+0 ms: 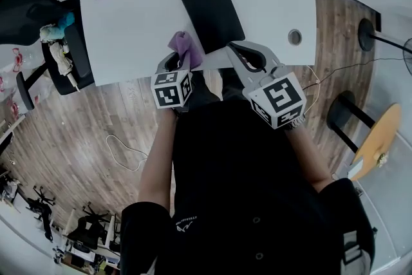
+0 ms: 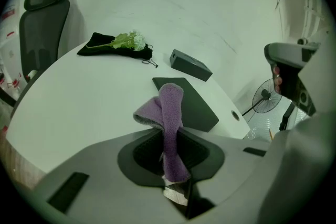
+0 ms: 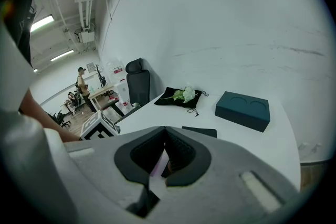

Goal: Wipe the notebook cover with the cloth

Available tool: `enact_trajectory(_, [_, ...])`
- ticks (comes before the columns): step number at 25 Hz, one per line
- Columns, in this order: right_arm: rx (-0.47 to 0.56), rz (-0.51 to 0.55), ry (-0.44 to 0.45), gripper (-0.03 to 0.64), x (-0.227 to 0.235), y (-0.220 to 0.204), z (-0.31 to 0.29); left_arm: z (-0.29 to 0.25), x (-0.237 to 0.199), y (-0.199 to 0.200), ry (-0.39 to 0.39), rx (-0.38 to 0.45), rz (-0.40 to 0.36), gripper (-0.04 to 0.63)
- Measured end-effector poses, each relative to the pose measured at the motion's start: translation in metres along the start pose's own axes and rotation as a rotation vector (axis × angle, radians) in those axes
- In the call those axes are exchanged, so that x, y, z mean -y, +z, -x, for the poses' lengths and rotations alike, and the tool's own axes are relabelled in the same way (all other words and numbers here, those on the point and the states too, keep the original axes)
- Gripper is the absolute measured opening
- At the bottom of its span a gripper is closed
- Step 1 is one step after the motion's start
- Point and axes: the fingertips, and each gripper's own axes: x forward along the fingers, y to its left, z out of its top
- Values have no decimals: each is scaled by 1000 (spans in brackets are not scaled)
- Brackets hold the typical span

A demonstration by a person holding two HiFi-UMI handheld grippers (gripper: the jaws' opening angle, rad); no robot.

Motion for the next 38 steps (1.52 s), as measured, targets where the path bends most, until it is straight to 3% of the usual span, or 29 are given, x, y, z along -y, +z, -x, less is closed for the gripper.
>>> enact_trajectory(9, [10,-14,-10,3,-9,-4,-5,56,15,35,-58,173,-55,69])
enact_trajectory(22, [47,-17,-51,3,1,2,1,111,41,90,-62,355,-154,69])
enact_trajectory(38, [223,20,-92,3,23,52,55,149,108,154,-109,566,-223,69])
